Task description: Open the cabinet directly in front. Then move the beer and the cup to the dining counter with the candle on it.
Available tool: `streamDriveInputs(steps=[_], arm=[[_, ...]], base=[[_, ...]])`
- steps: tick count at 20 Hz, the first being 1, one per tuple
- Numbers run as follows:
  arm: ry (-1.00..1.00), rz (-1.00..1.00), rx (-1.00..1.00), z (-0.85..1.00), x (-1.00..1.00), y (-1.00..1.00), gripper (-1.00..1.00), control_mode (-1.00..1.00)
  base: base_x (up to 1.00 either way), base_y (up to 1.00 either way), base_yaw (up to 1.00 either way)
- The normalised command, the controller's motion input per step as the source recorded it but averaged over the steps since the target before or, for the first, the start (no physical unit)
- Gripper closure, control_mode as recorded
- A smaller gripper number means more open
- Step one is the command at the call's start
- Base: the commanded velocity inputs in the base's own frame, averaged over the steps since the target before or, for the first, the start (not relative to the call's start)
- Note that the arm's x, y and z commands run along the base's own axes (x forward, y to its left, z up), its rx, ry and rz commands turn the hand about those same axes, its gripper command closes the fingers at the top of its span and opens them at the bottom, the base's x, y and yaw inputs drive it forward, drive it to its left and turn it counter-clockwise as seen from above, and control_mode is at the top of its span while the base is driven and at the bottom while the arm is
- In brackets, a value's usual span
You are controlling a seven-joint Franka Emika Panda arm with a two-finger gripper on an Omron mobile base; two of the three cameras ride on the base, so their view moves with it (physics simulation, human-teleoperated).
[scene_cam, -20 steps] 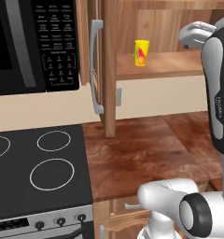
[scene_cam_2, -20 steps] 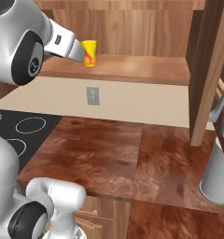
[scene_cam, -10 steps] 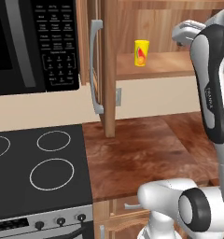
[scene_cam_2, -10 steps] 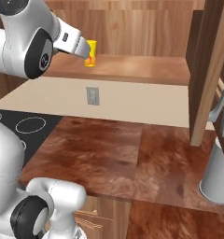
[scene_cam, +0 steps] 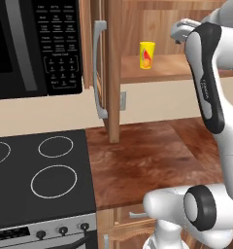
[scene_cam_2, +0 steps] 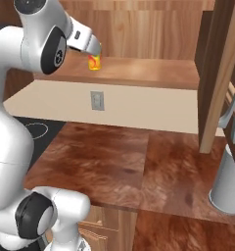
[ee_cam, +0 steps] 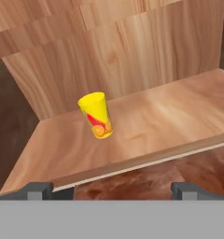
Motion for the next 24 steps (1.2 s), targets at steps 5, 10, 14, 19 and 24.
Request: streamDriveInputs(steps=[5,10,14,19,24], arm=[[0.00,0.00,0.00,-0.01,0.47,0.00,-1.00,-1.00],[0.01,0.00,-0.01,-0.12,0.33,0.00,-1.00,-1.00],[0.01,0.00,-0.01,-0.23,0.21,0.00,-1.00,-1.00],[0.01,0.00,0.00,-0.07,0.30,0.00,-1.00,-1.00],[0.01,0.00,0.00,0.00,0.49,0.00,-1.00,-1.00]], base=[[0.00,0.00,0.00],[0.00,0.00,0.00],[0.00,0.00,0.00],[0.00,0.00,0.00],[0.00,0.00,0.00]])
